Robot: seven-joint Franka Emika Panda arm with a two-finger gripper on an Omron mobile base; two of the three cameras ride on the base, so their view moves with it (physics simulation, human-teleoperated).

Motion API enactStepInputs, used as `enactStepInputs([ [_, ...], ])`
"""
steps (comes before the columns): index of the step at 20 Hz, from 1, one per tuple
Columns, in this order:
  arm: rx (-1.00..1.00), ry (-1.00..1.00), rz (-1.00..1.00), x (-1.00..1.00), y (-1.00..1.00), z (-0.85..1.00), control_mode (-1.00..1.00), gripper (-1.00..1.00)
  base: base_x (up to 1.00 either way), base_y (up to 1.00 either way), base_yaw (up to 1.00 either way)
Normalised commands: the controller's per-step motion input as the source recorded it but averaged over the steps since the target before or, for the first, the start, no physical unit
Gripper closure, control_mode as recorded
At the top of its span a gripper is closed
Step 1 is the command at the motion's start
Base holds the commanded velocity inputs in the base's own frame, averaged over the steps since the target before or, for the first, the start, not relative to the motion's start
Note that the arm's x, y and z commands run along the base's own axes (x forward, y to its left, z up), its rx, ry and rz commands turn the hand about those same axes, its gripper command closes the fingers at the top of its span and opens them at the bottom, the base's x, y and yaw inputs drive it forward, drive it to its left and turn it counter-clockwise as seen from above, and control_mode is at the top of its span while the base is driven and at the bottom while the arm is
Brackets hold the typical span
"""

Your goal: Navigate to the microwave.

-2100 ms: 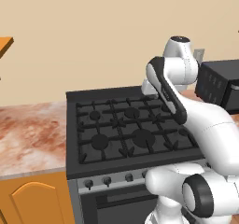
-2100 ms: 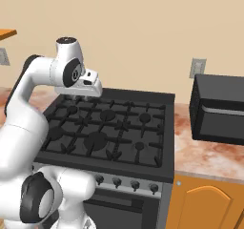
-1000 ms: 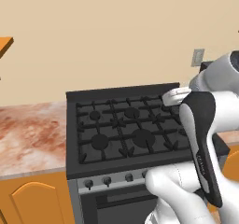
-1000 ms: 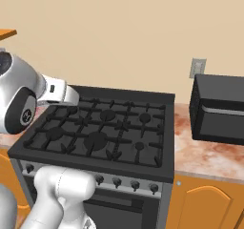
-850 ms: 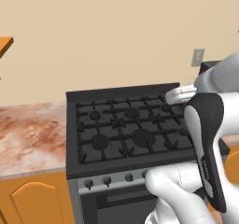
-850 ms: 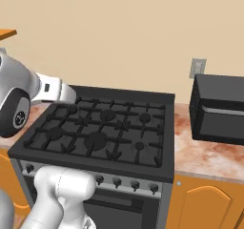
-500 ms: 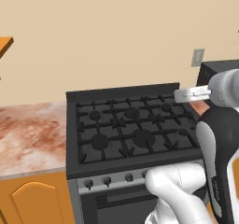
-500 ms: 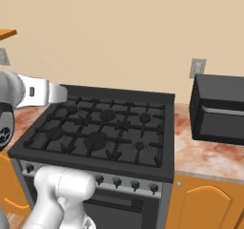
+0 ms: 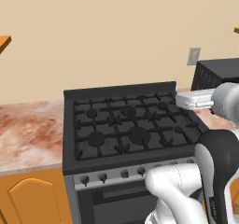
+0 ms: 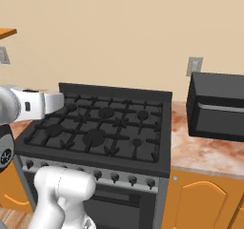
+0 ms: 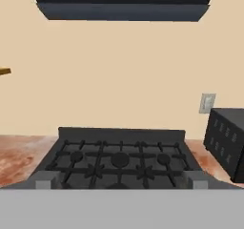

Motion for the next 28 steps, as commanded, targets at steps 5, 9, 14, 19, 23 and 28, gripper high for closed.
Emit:
enactStepInputs([
  [5, 0.0, 0.0, 0.0, 0.0, 0.0, 0.0, 1.0, -1.0, -0.38, -0.97, -0.08],
  [9, 0.0, 0.0, 0.0, 0.0, 0.0, 0.0, 1.0, -1.0, -0.28, -1.0, -0.27],
  [14, 0.0, 0.0, 0.0, 0.0, 0.0, 0.0, 1.0, -1.0, 0.0, -0.41, -0.88],
  [19, 0.0, 0.0, 0.0, 0.0, 0.0, 0.0, 1.0, -1.0, 0.0, 0.0, -1.0],
  [23, 0.0, 0.0, 0.0, 0.0, 0.0, 0.0, 1.0, -1.0, 0.0, 0.0, -1.0],
  [28, 0.0, 0.0, 0.0, 0.0, 0.0, 0.0, 1.0, -1.0, 0.0, 0.0, -1.0],
])
